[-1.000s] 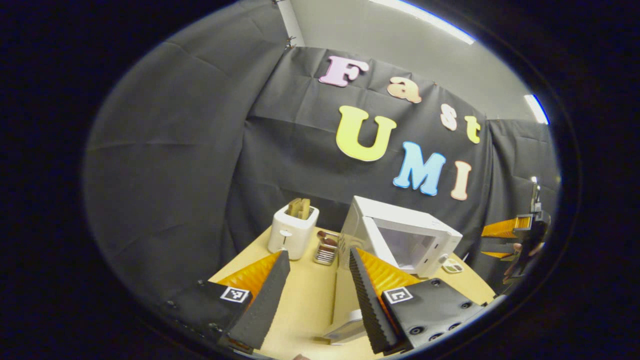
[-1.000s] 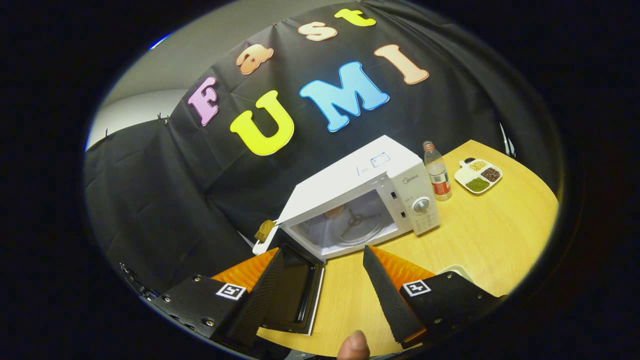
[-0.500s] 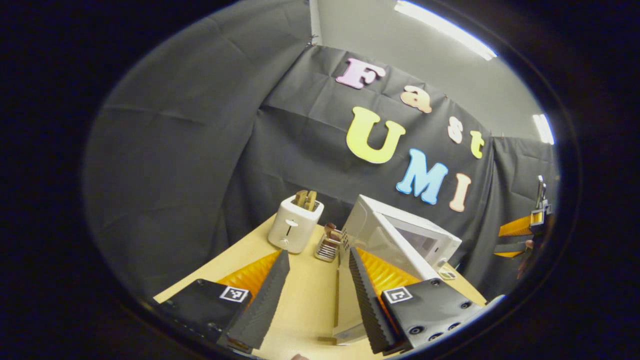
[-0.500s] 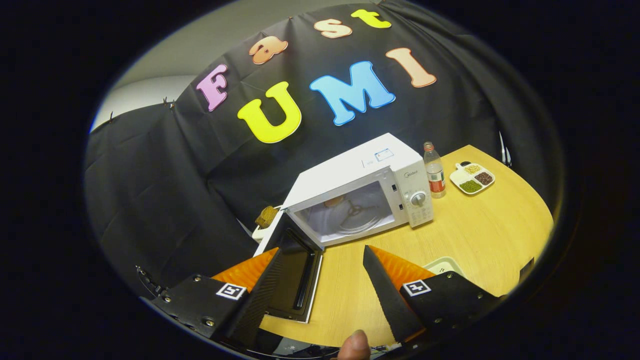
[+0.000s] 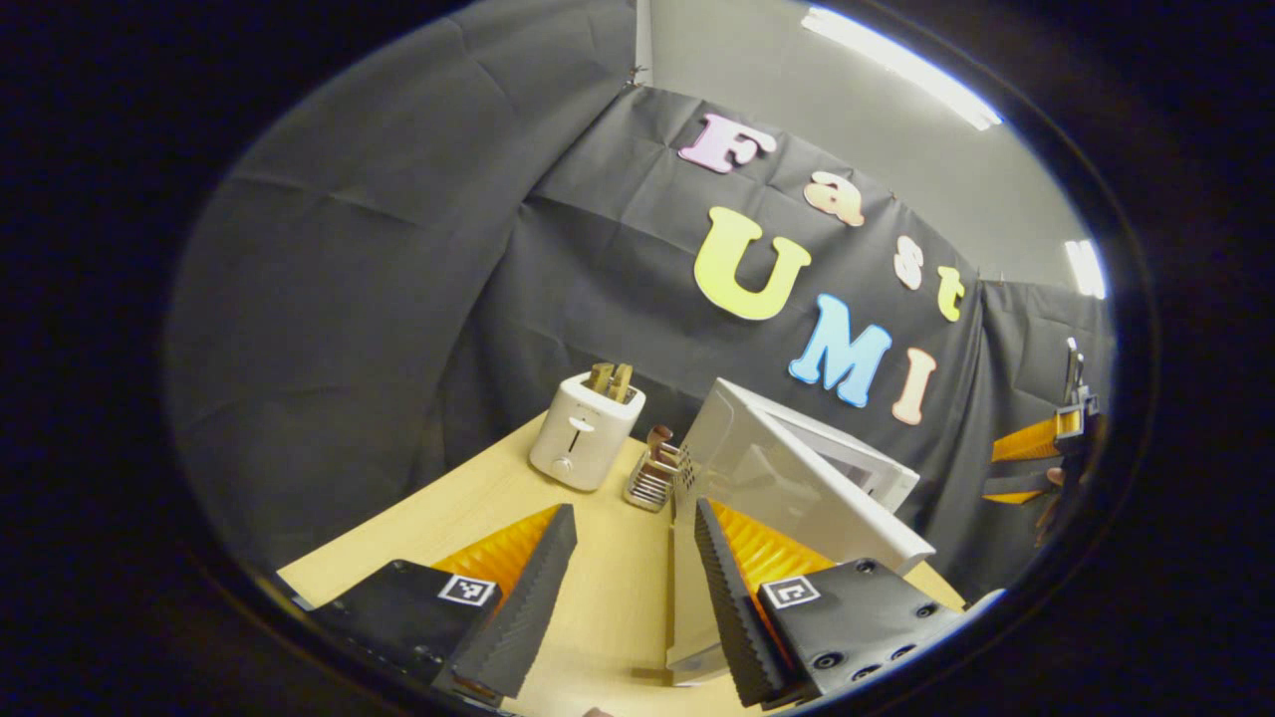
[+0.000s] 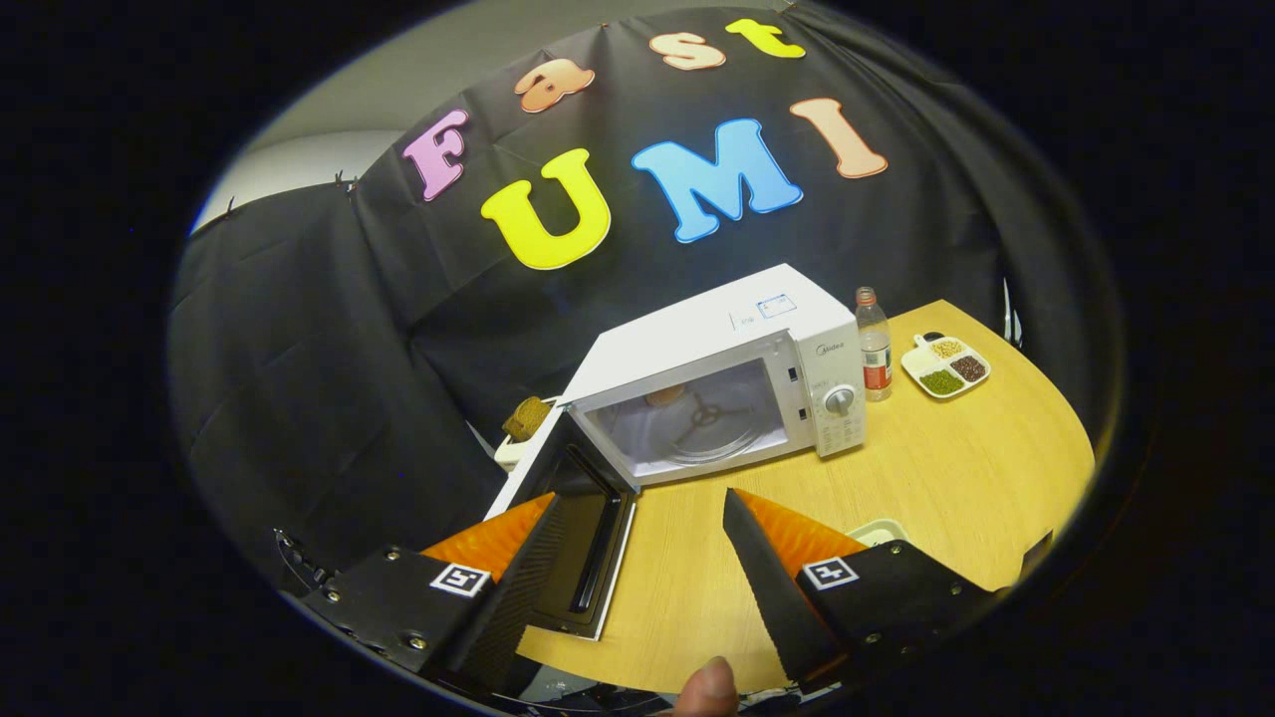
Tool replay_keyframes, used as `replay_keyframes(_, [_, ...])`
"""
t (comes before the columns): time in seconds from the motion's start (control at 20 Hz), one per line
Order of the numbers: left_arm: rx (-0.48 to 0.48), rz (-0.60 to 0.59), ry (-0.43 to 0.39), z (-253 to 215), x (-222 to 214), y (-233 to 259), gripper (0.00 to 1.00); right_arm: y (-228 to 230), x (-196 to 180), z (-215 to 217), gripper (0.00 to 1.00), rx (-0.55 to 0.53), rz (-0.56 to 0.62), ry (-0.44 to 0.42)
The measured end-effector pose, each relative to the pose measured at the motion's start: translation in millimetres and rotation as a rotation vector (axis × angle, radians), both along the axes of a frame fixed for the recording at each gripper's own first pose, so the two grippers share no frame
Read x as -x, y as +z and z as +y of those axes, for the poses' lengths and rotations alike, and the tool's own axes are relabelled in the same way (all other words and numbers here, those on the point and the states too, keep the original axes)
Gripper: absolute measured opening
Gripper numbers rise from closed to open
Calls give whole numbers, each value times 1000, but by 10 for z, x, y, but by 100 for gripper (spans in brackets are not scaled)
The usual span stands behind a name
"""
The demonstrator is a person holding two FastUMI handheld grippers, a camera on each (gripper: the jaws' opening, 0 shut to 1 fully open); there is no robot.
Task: Open the microwave oven with the left hand, put the food in, and close the microwave oven.
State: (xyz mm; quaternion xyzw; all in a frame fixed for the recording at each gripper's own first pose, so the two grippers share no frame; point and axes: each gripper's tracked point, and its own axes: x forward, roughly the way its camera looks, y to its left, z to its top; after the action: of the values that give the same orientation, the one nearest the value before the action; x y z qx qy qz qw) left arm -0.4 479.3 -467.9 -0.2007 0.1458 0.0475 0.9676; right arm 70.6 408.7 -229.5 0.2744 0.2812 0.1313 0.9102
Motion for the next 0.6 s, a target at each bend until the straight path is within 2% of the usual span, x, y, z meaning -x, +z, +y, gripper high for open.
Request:
replay_keyframes(0.1, [-52, 43, -38, -88, -63, -170, 75, -47, 20, -134, 98, -6, 1, -20])
replay_keyframes(0.2, [-123, 93, -87, -229, -94, -318, 89, -138, 48, -298, 98, -11, 20, -46])
replay_keyframes(0.25, [-152, 110, -105, -293, -78, -327, 75, -181, 65, -393, 98, -18, 29, -64])
replay_keyframes(0.3, [-175, 123, -129, -345, -85, -330, 88, -206, 72, -495, 98, -25, 39, -85])
replay_keyframes(0.55, [-220, 122, -283, -1193, -178, -155, 86, -341, 98, -948, 98, -58, 63, -177])
replay_keyframes(0.6, [-229, 114, -314, -1394, -238, -104, 80, -351, 97, -1026, 98, -69, 67, -191])
